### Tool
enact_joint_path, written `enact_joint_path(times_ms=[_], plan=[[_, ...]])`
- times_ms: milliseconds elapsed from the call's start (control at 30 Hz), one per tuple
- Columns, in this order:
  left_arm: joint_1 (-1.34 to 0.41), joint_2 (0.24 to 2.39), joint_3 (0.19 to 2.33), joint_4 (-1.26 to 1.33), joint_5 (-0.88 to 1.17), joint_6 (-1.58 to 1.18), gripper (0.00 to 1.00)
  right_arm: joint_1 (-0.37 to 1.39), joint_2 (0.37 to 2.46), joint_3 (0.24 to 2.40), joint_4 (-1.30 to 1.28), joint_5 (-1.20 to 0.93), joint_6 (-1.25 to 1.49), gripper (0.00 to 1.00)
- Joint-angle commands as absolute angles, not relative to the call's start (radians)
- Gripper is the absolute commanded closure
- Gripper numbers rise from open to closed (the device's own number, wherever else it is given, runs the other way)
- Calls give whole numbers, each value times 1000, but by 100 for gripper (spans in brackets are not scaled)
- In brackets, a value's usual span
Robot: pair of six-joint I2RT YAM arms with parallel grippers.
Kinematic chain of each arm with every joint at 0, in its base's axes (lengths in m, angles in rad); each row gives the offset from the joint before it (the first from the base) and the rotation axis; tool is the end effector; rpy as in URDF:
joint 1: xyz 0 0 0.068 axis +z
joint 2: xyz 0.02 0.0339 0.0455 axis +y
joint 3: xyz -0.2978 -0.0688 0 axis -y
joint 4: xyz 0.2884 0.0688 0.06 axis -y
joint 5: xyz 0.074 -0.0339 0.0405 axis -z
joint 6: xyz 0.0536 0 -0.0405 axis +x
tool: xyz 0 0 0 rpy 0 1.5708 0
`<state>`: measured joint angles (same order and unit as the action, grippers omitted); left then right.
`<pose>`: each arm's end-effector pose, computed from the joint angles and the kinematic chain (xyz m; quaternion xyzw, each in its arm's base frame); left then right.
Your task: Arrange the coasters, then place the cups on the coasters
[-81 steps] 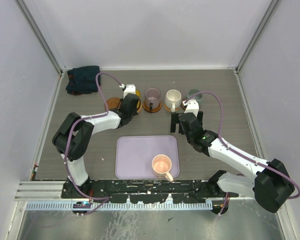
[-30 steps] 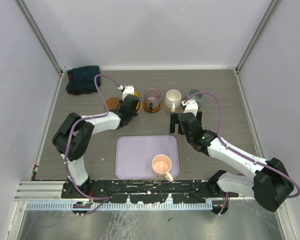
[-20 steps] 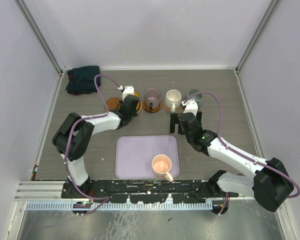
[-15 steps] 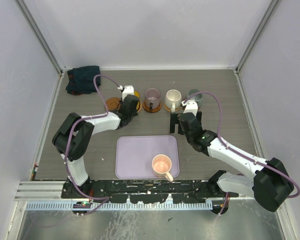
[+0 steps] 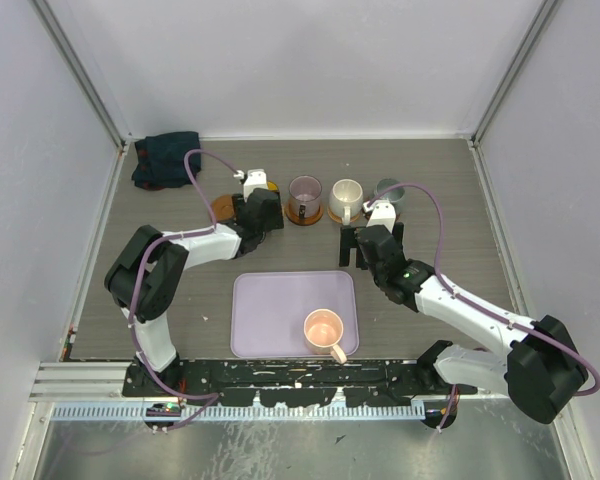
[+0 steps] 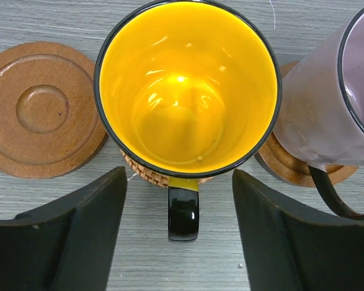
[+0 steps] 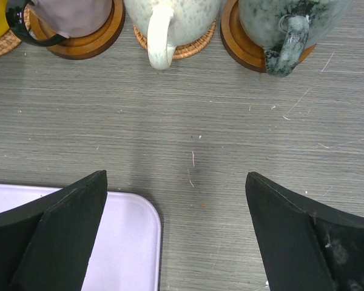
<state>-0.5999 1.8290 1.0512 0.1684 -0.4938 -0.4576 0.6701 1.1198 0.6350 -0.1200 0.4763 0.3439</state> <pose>0.3800 -0.2291 0.1724 -0.0516 0.8656 -0.0391 0.4965 0.2295 0.1505 0.2310 -0.0316 0.8670 0.0365 0.4960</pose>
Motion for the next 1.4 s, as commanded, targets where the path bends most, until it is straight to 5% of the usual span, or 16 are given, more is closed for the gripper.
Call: enact_joint_path(times_ms=[0,67,200,600,1367], plan=[[-594,1786,1048,228,-532,-465,22,665,1112,642,-72,476,353,0],[-593,1772,1044,220,-532,-464,7,665,1110,644,-77,474,352,0],[-594,1721,1024,210,-533,-453,2,665,1090,657,-110,479,357,0],[-597,1530,927,140,-554,-387,0,679,968,701,-395,504,433,0],[-595,1730,1058,66,-515,-350,4,781,907,706,-673,443,556,0]])
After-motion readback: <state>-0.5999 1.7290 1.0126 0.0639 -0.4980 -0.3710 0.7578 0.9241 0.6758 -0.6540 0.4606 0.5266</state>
